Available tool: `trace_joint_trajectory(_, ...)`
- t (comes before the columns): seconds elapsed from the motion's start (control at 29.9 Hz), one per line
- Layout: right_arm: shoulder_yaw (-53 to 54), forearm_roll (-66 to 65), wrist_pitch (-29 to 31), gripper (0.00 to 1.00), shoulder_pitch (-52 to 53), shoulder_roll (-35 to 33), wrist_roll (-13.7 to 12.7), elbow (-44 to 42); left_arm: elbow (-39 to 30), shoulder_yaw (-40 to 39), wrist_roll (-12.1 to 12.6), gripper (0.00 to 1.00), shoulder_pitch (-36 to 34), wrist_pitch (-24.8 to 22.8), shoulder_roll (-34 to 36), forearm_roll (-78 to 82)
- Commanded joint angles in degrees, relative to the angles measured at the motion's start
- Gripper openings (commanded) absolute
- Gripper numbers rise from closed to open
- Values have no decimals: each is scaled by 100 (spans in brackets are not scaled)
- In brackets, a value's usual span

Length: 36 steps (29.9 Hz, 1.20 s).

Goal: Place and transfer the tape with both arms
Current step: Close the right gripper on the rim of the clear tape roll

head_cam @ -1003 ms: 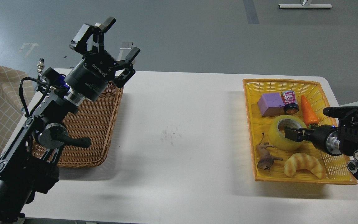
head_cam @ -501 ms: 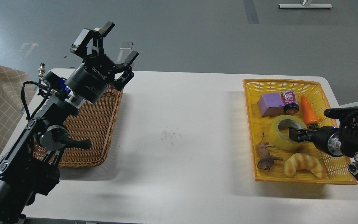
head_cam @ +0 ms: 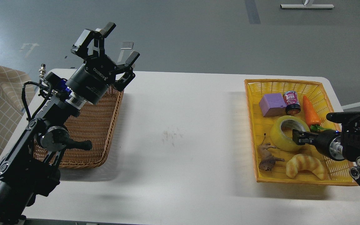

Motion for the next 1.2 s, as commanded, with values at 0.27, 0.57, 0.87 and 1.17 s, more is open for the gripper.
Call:
trace_joint_trajectory(0.27, 113, 9, -8, 31, -84, 9, 0, 36, 0, -2, 0, 98, 0, 0, -8, 0)
trace_joint_trajectory(0.57, 351, 35, 1, 22, -225, 9, 0, 133, 0, 16, 0, 98, 0, 0, -8, 0)
trace_joint_trajectory(0.87, 483, 88, 27, 20, -225, -17, 18, 273, 0, 24, 0, 98, 0, 0, -16, 0)
trace_joint_trajectory(1.17, 553, 132, 167, 20, 116, -88, 44, 590, 0, 24, 0, 98, 0, 0, -60, 0)
